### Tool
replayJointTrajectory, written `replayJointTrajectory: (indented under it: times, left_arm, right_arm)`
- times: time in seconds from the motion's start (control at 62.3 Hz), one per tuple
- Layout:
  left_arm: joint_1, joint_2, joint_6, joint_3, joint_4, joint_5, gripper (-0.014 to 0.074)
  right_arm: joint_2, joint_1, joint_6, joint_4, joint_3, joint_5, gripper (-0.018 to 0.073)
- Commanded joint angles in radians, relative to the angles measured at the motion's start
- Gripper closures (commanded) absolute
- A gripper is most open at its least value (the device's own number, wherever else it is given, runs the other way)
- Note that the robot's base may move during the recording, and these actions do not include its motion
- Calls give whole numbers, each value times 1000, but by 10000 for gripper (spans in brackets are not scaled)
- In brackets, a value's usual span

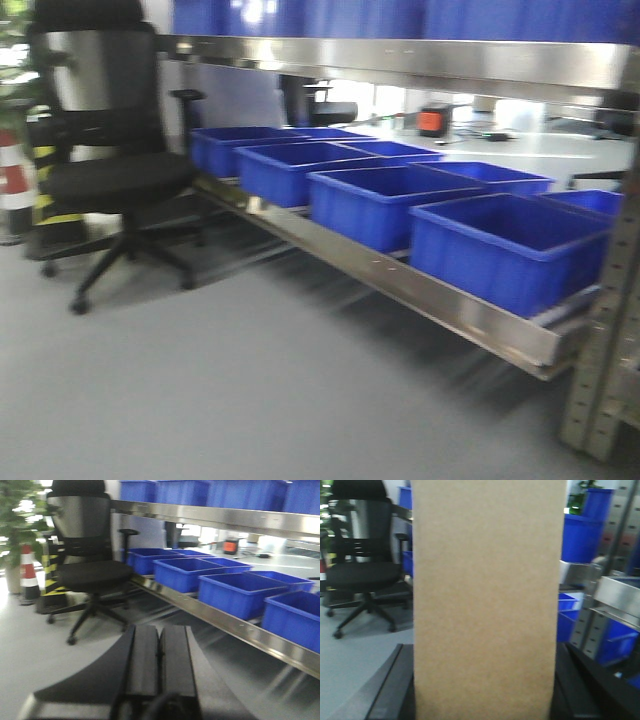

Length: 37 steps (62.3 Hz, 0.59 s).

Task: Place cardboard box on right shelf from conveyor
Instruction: 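Drive the base to the steel shelf rack holding the box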

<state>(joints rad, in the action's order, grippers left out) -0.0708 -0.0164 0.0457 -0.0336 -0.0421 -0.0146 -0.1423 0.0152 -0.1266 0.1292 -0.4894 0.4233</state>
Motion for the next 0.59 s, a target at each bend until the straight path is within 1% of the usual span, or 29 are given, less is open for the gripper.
replayJointTrajectory:
  times: [0.0, 0.578]
  left_arm:
    - [-1, -6, 0, -6, -5, 87, 713]
    - [-1, -6, 0, -6, -5, 87, 713]
  right_arm:
    - [-14, -5, -10, 0, -31, -105, 484]
    - [-14, -5, -10, 0, -31, -105, 484]
